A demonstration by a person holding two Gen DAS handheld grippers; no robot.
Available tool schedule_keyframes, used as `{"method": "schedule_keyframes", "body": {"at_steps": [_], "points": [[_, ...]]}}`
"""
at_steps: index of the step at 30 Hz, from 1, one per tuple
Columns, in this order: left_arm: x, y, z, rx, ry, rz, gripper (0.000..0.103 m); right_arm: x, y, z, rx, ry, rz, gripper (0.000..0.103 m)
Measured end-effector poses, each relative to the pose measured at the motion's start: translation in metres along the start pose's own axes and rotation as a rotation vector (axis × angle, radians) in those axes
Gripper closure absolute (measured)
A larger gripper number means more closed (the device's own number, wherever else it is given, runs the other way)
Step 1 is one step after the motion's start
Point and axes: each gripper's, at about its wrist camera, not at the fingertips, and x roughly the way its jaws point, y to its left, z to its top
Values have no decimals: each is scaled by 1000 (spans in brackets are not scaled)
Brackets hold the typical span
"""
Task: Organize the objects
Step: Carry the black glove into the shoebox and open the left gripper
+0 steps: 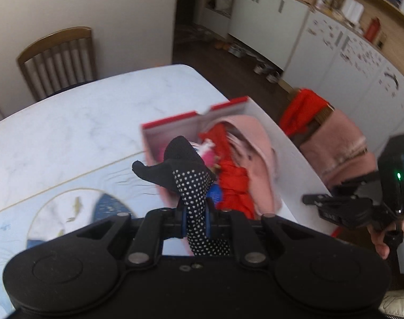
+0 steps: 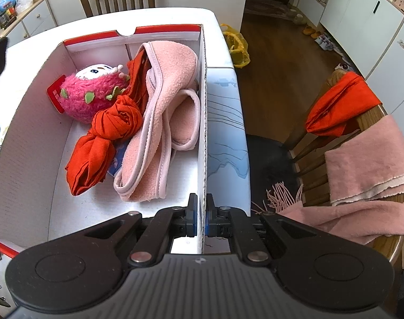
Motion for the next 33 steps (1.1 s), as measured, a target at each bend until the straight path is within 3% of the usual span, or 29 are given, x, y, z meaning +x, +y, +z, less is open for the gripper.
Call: {"method": "schedule_keyframes", "body": {"at_steps": [5,11,21,33], "points": [[18,-26,0,55,61,4,93,1,-2,0,-5,2,8,98],[43,-49,-3,132,127,69,93,1,-3,0,-6,0,25,98],[81,-61,-8,166,219,145,93,1,-4,0,-19,1,36,99],[112,-64,-23,188,313,184,92,2,-5,-1,-32,4,48,98]]}}
